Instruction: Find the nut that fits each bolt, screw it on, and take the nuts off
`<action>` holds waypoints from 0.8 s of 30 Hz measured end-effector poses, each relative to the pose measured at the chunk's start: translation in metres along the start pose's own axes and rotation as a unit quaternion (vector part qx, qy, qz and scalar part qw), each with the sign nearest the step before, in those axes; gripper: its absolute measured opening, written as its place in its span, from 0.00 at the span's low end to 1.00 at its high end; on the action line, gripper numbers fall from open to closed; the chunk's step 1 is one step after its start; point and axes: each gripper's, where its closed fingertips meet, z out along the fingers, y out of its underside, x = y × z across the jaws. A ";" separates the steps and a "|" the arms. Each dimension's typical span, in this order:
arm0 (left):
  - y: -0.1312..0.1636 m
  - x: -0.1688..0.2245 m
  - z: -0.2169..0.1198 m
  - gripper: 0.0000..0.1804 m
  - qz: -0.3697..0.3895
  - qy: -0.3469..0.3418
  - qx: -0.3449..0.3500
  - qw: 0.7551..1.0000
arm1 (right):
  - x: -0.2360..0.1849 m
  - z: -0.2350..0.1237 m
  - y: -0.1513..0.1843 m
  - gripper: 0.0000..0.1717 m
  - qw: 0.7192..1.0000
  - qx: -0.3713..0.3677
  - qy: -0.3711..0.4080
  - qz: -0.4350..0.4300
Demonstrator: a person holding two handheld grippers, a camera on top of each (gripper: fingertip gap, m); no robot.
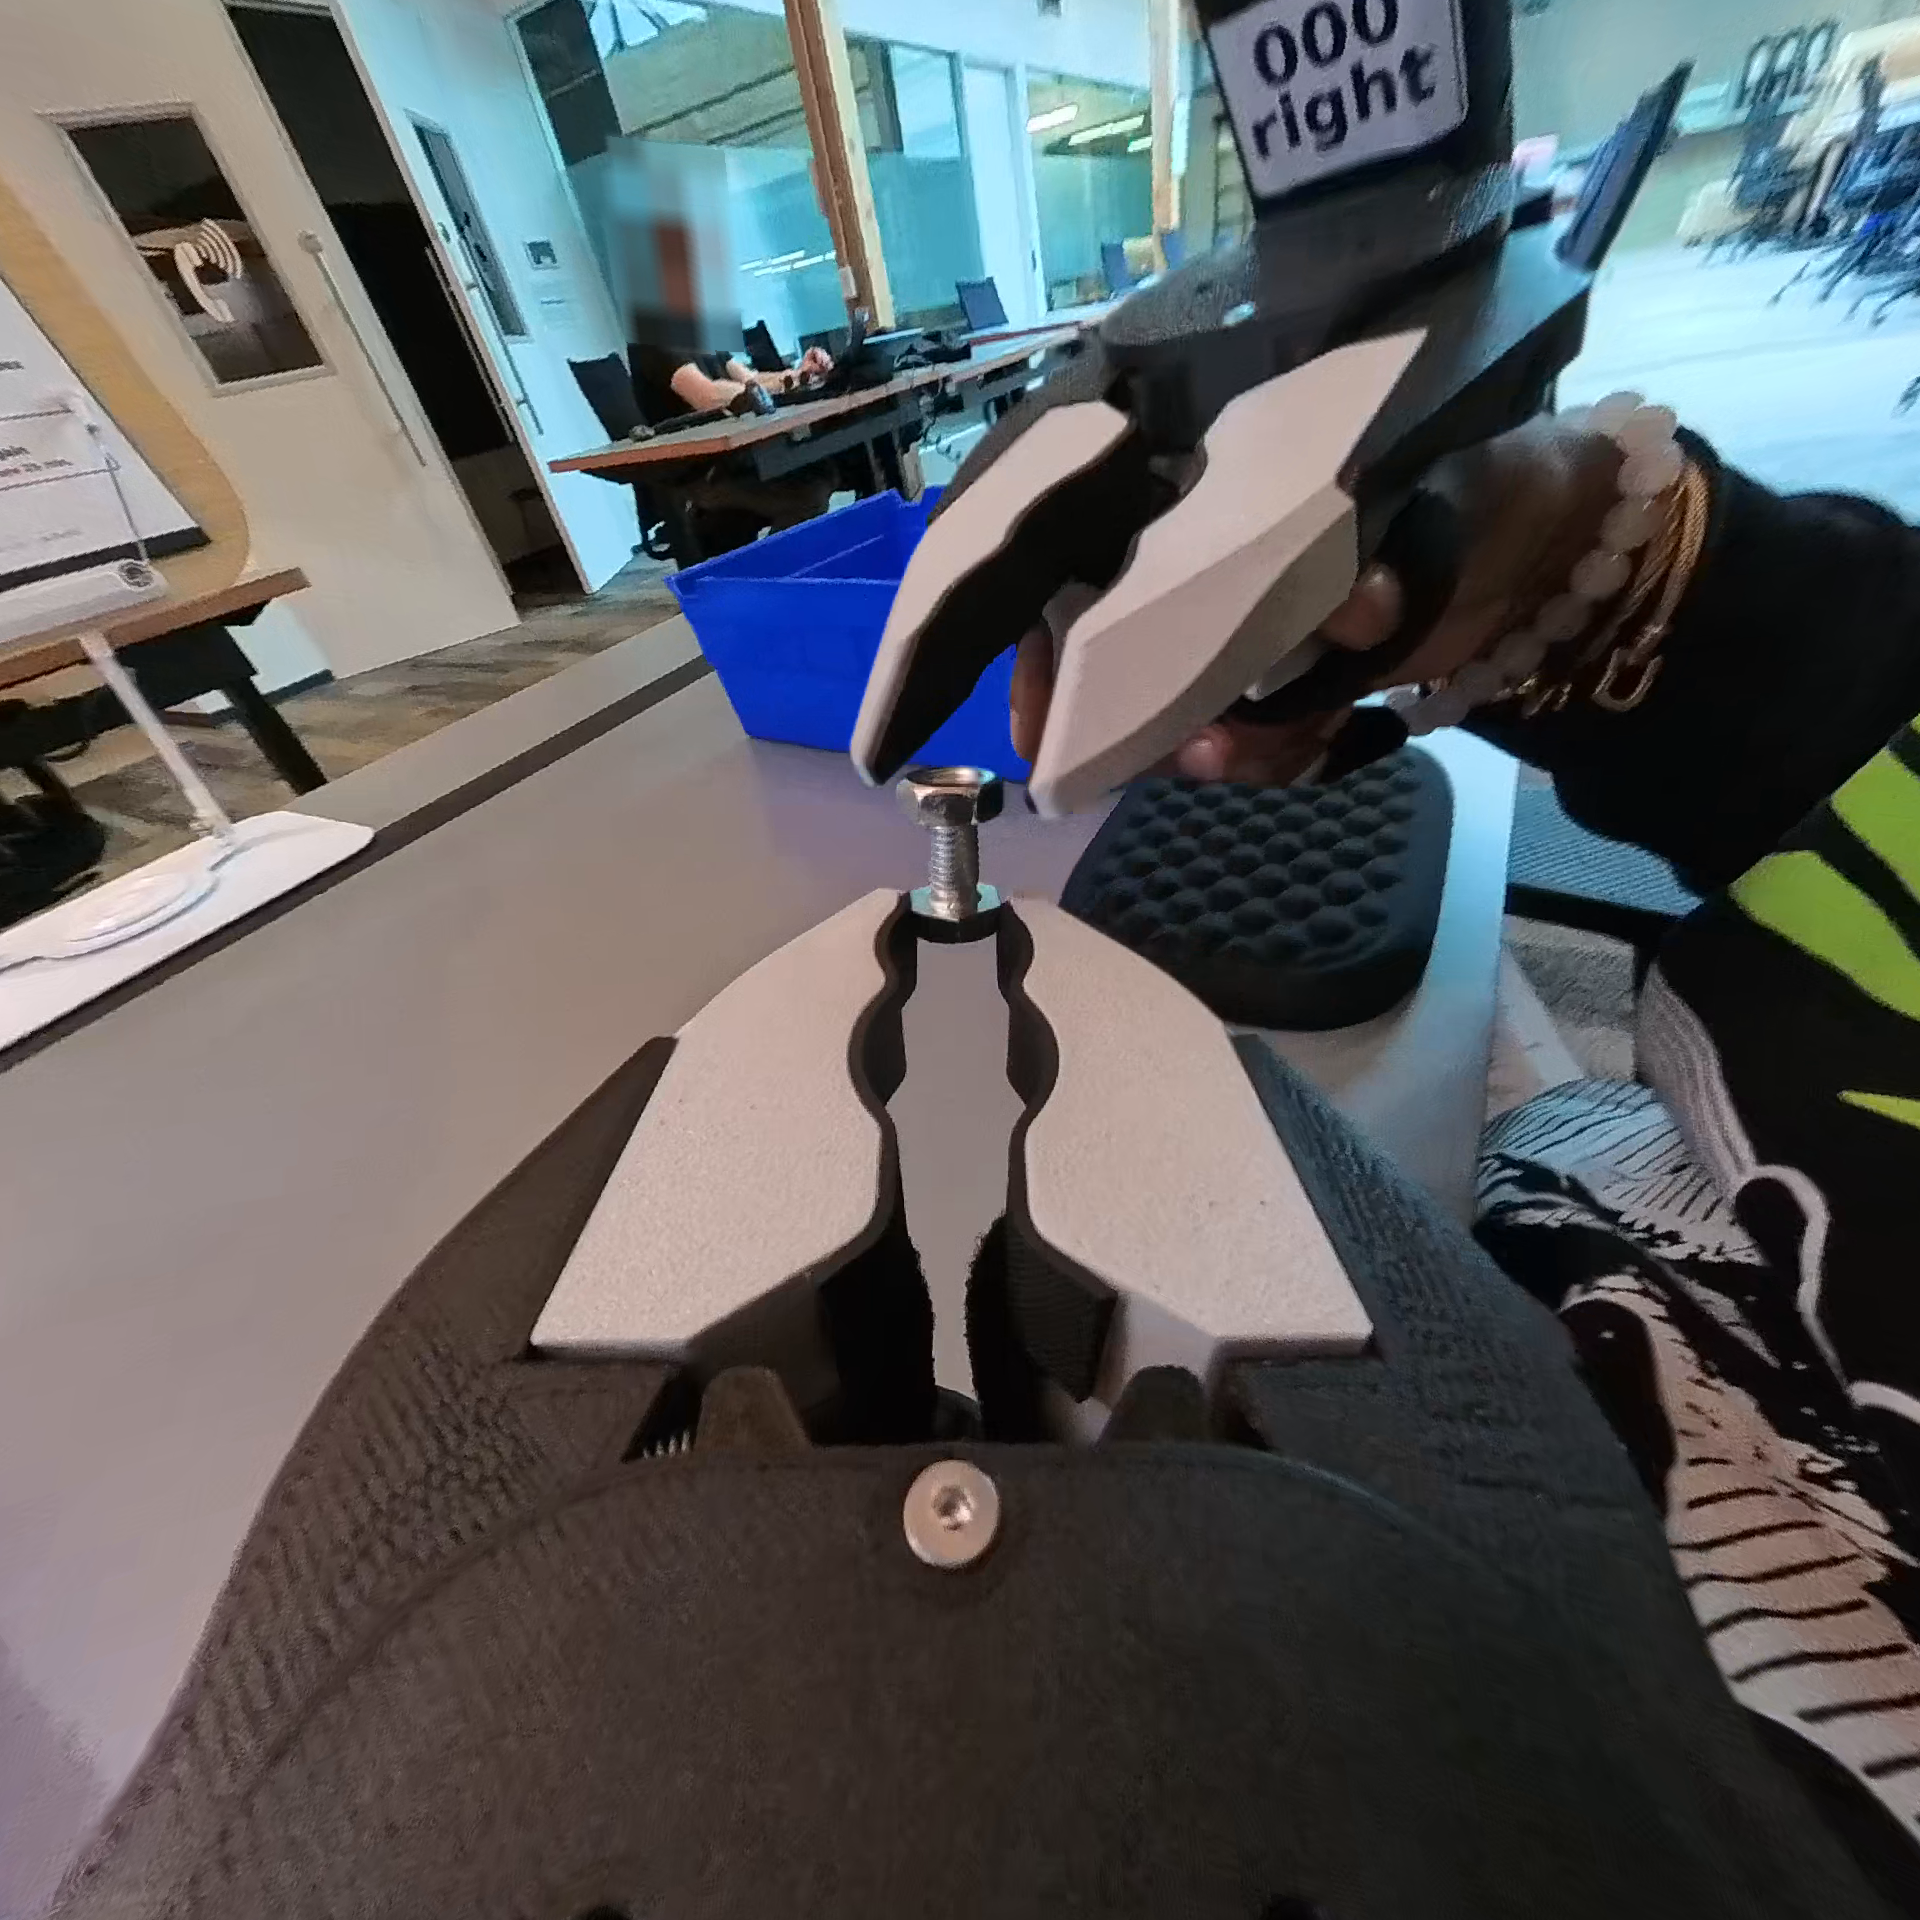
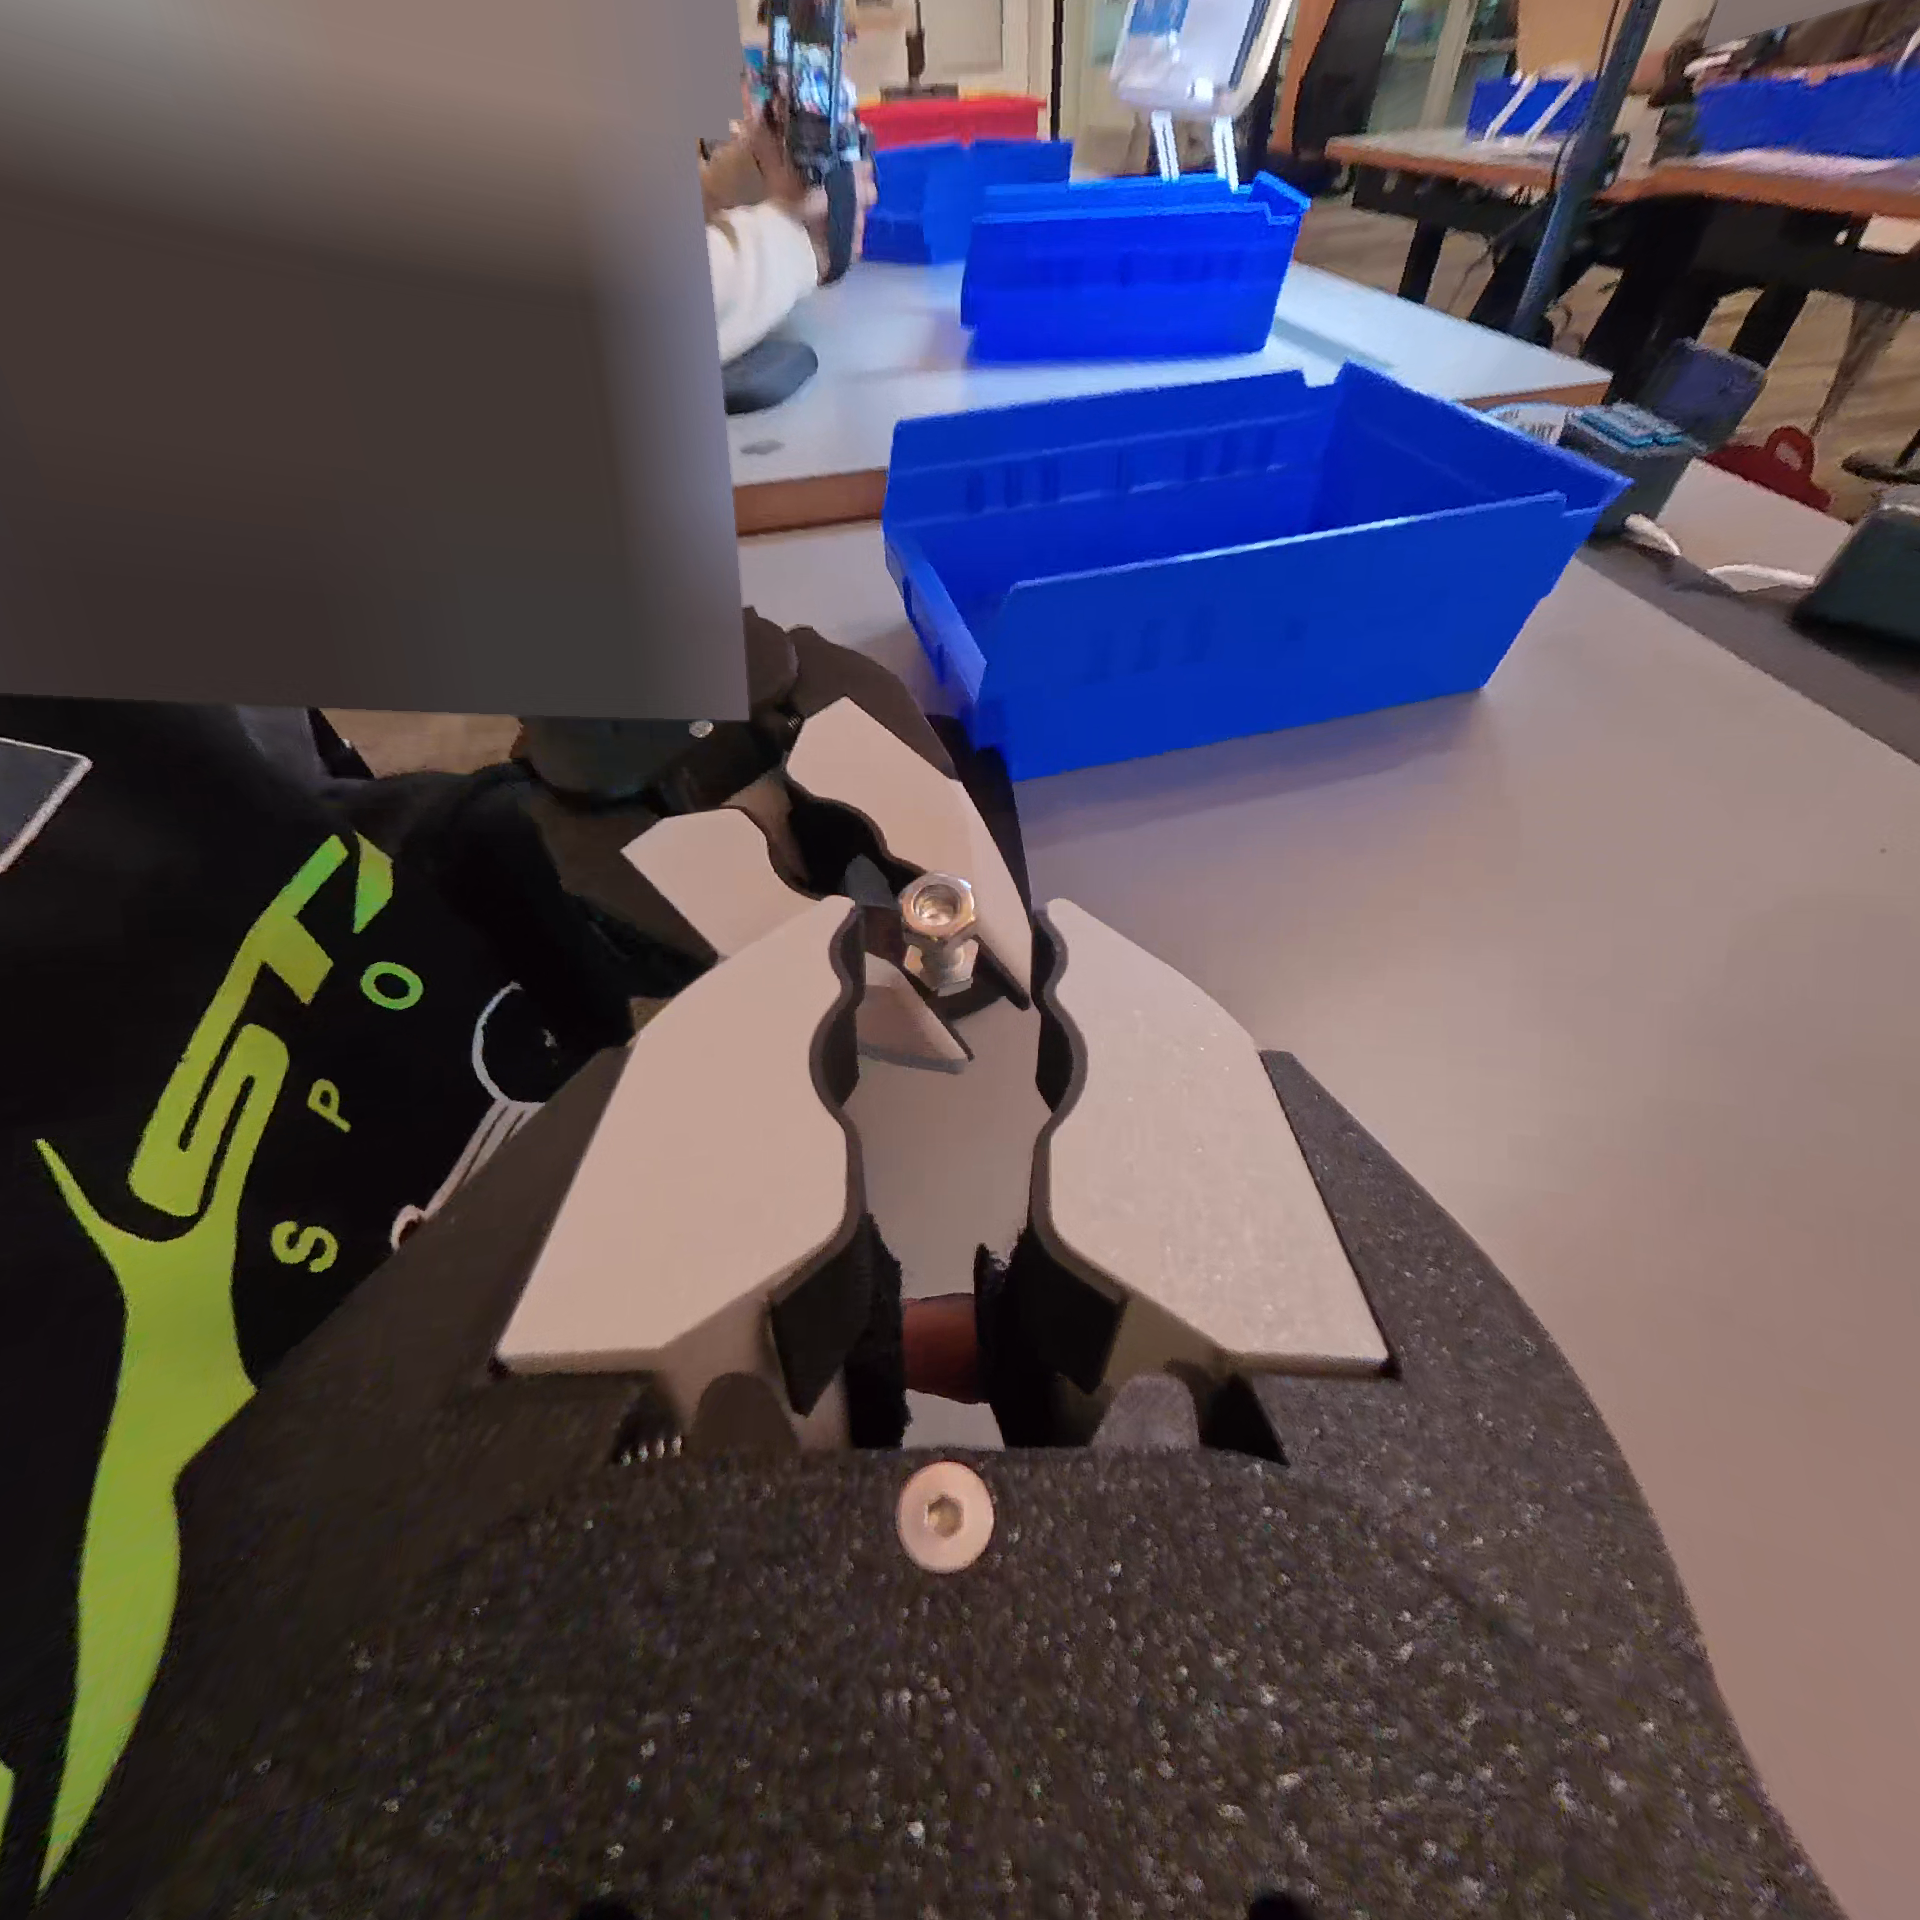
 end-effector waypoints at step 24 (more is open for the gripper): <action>-0.043 0.090 -0.051 0.08 -0.346 0.543 0.096 0.759 | -0.079 -0.023 -0.011 0.08 0.959 0.064 -0.230 -0.154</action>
